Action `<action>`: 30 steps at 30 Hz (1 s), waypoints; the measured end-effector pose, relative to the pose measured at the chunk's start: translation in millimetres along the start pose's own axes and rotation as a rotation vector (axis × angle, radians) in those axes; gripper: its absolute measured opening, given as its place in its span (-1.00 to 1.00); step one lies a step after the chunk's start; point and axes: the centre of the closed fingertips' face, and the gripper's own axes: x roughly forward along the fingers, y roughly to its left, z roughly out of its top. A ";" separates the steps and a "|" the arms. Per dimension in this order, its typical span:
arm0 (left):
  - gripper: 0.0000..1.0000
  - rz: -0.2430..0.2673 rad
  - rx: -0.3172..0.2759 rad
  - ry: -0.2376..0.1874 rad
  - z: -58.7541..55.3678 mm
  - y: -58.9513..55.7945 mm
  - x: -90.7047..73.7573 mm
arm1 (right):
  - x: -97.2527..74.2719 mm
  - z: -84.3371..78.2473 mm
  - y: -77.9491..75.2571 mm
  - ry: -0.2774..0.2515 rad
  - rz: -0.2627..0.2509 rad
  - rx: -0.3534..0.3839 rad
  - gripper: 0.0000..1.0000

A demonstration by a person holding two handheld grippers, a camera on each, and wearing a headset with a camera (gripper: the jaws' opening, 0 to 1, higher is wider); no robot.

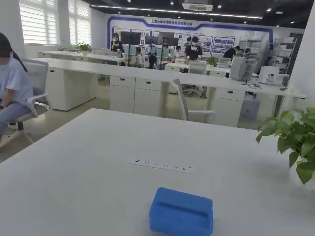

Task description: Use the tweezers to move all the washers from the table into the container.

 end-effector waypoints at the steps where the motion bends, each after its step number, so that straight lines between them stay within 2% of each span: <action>1: 0.98 0.002 -0.002 0.005 -0.7 0.9 0.5 | 0.5 -1.0 -0.2 0.001 0.003 0.005 0.98; 7: 0.98 0.012 -0.010 0.013 -2.9 3.9 0.8 | 2.8 -3.3 -3.3 0.009 -0.006 0.023 0.98; 13: 0.98 0.011 -0.029 0.006 -2.1 3.3 1.8 | 5.7 -1.1 -2.2 0.017 0.001 0.006 0.98; 21: 0.98 0.015 -0.028 -0.006 -1.1 3.9 0.0 | 6.7 -1.0 -6.1 0.029 -0.019 -0.033 0.98; 30: 0.98 0.007 -0.028 -0.007 -1.2 2.4 0.7 | 3.7 -1.6 -10.8 0.025 -0.030 -0.013 0.98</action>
